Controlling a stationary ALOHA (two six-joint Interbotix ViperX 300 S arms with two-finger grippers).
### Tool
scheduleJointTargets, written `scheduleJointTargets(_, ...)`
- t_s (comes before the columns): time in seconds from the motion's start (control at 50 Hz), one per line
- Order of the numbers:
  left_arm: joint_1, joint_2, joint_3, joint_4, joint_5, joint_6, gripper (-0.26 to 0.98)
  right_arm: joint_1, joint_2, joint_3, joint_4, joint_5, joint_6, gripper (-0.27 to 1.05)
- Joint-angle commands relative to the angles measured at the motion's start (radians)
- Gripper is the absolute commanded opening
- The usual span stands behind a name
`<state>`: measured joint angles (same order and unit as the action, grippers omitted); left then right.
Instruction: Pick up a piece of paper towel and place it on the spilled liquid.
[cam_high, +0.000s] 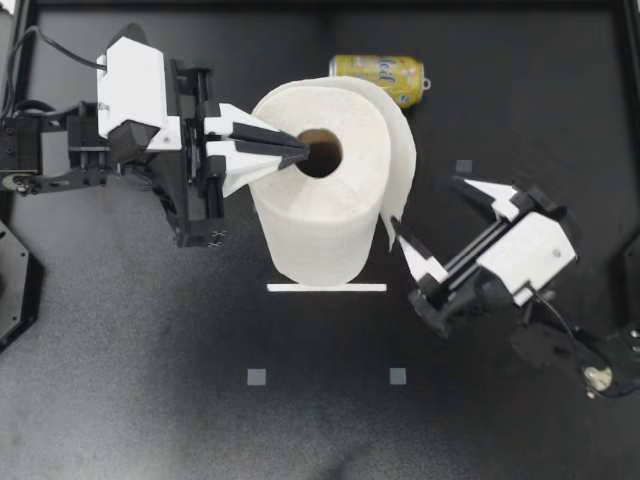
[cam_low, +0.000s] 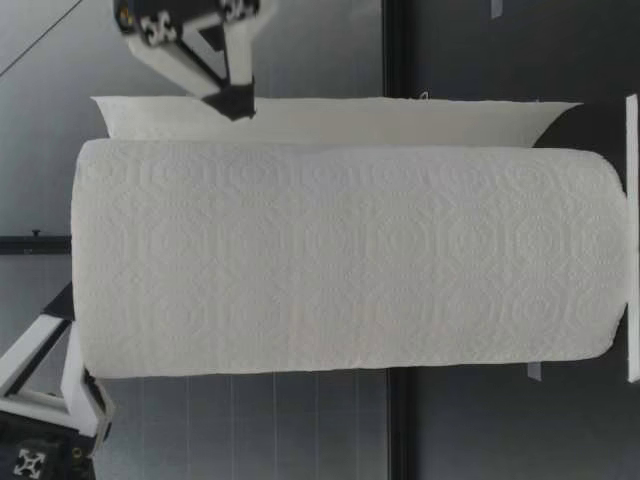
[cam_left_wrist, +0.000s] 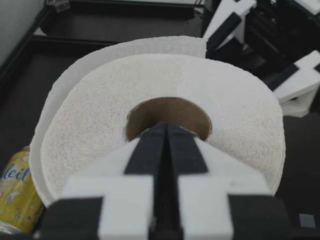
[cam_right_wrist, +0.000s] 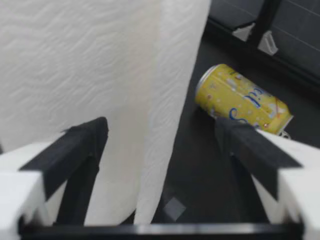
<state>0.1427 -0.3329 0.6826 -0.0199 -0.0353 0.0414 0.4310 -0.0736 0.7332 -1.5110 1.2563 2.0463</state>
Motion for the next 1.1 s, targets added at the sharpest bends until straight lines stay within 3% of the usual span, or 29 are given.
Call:
scheduleJointTargets(0.0,0.005,0.011,-0.002,-0.002,0.011,-0.003,0.09,-0.029,-0.003,-0.025,-0.009,0.011,0.003,0.84)
scheduleJointTargets(0.72,0.003,0.012,0.008,-0.003,0.011,-0.006,0.09,-0.187,0.052,-0.052,-0.052,-0.009,0.005,0.8)
scheduleJointTargets(0.86,0.003,0.012,0.012,-0.009,0.011,-0.006,0.09,-0.19,0.054,-0.052,-0.052,-0.02,0.003,0.64)
scheduleJointTargets(1.08,0.003,0.012,0.023,-0.012,0.017,-0.008,0.09,-0.19,0.049,-0.052,-0.052,-0.089,0.002,0.2)
